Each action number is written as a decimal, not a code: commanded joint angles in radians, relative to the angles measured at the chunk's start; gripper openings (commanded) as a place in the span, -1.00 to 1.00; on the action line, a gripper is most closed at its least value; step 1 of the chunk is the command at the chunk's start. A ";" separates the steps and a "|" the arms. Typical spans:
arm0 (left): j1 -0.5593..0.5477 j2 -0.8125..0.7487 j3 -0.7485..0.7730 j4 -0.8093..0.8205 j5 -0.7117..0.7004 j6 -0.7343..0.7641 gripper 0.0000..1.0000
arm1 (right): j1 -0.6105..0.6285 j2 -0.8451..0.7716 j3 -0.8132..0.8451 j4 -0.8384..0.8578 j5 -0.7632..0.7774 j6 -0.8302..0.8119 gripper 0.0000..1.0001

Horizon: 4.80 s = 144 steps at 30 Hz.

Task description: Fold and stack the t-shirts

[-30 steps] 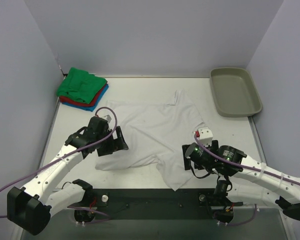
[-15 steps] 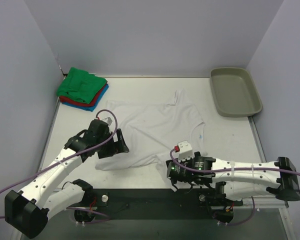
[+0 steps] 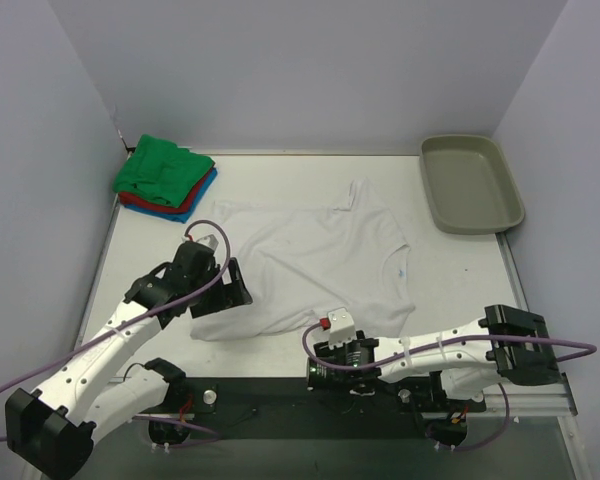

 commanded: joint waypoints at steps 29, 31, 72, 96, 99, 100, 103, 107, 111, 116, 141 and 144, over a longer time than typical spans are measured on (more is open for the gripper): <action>0.009 -0.062 0.026 -0.107 -0.115 -0.044 0.95 | 0.069 -0.053 -0.198 0.038 -0.034 0.203 -1.00; 0.009 -0.063 0.019 -0.127 -0.118 -0.050 0.95 | 0.080 -0.081 -0.209 0.026 -0.037 0.220 -1.00; 0.012 0.067 -0.033 -0.199 -0.469 -0.395 0.49 | 0.480 -0.455 -0.068 -0.568 0.210 0.577 -1.00; 0.016 0.159 -0.196 -0.022 -0.460 -0.394 0.01 | 0.554 -0.457 -0.071 -0.650 0.219 0.692 -1.00; 0.021 0.150 -0.187 -0.044 -0.475 -0.385 0.00 | 0.555 -0.452 -0.070 -0.648 0.219 0.692 -1.00; 0.024 0.143 -0.176 -0.054 -0.481 -0.381 0.00 | 0.555 -0.451 -0.070 -0.648 0.219 0.694 -1.00; 0.041 0.118 -0.153 -0.090 -0.500 -0.365 0.00 | 0.557 -0.448 -0.070 -0.648 0.221 0.694 -1.00; 0.084 0.078 -0.145 -0.116 -0.500 -0.332 0.00 | 0.563 -0.445 -0.070 -0.646 0.224 0.703 -1.00; 0.104 0.061 -0.158 -0.108 -0.483 -0.319 0.00 | 0.563 -0.443 -0.070 -0.646 0.228 0.706 -1.00; 0.104 0.084 -0.185 -0.082 -0.448 -0.323 -0.01 | 0.566 -0.442 -0.070 -0.648 0.225 0.707 -1.00; 0.099 0.046 -0.240 -0.033 -0.369 -0.323 -1.00 | 0.566 -0.419 -0.065 -0.643 0.222 0.715 -1.00; 0.088 0.023 -0.236 -0.059 -0.369 -0.334 -1.00 | 0.564 -0.417 -0.065 -0.643 0.222 0.715 -1.00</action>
